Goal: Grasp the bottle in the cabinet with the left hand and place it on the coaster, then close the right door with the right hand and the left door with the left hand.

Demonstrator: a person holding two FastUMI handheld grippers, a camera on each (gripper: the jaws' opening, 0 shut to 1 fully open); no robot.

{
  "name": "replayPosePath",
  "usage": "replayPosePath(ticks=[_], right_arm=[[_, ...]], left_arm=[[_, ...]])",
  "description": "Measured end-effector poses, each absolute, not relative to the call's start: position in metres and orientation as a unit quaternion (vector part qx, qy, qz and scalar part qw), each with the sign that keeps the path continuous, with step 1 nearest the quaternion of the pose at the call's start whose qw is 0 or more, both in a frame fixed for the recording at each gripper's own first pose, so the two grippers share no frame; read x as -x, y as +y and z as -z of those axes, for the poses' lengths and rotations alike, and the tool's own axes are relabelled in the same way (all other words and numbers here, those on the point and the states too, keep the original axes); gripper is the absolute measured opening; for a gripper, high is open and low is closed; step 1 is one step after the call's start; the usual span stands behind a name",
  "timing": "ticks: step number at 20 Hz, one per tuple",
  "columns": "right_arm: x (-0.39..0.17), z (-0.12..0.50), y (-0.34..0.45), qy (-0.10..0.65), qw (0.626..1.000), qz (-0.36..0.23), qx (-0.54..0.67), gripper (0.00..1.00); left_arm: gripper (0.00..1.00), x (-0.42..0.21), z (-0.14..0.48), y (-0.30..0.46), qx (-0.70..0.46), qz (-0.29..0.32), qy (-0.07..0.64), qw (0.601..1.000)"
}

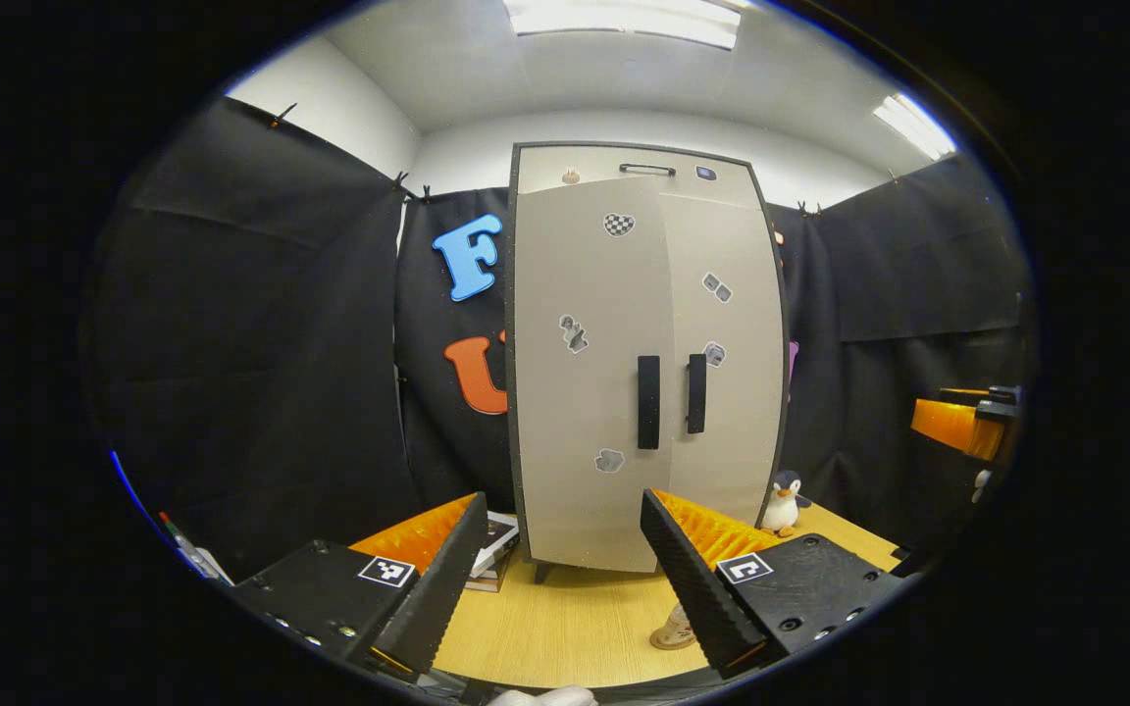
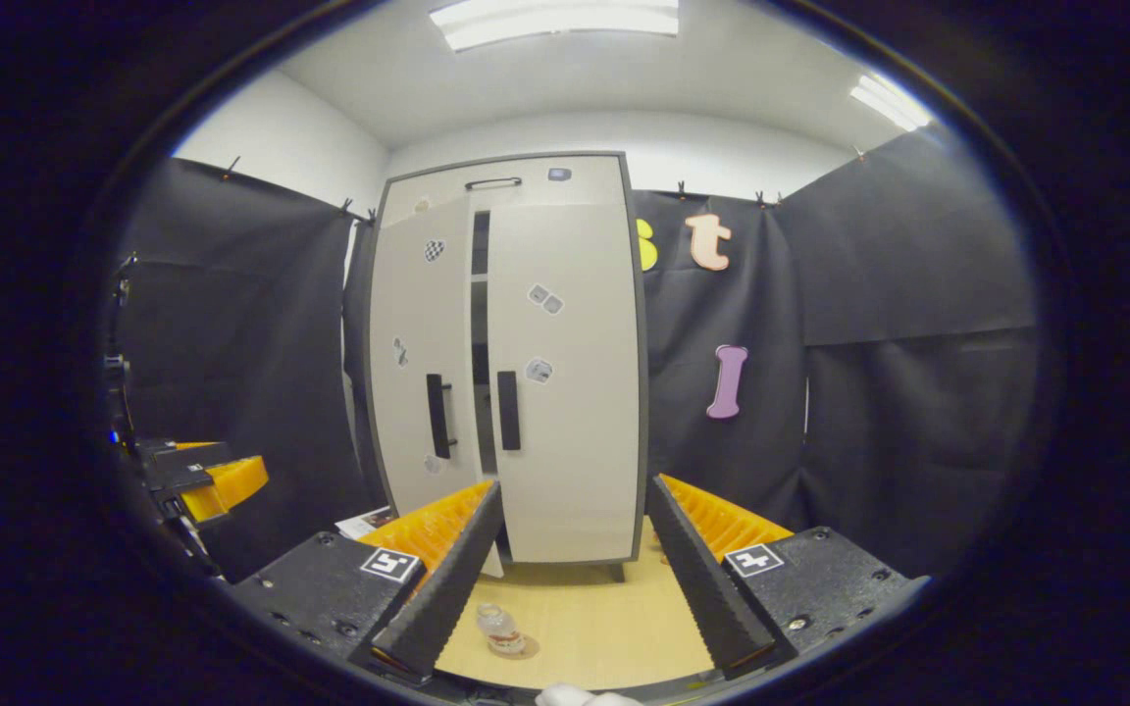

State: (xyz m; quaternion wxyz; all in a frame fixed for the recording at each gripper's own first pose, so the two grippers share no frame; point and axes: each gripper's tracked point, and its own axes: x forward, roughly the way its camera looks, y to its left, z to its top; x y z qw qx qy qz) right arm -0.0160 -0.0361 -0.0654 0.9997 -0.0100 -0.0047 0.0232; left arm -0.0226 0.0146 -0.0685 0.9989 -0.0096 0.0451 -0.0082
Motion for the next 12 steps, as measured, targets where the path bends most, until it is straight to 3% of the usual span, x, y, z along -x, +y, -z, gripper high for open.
replayPosePath(ticks=[6, 7, 11, 12], right_arm=[[0.0161, 0.0685, -0.0315, -0.003, 1.0, -0.027, 0.013, 0.98], [0.0166, 0.0683, -0.0309, -0.004, 1.0, -0.027, 0.013, 0.94], [0.0188, 0.0662, -0.0298, -0.009, 1.0, -0.027, 0.013, 0.98], [0.0183, 0.0664, -0.0296, -0.009, 1.0, -0.027, 0.013, 0.94]], left_arm=[[0.96, 0.025, 0.0691, 0.0205, 0.007, 0.001, 0.044, 0.999], [0.95, 0.0259, 0.0708, 0.0214, 0.007, 0.0, 0.046, 0.999], [0.96, 0.0264, 0.0675, 0.0218, 0.007, 0.001, 0.043, 0.999], [0.96, 0.0269, 0.0669, 0.0219, 0.006, 0.001, 0.042, 0.999]])
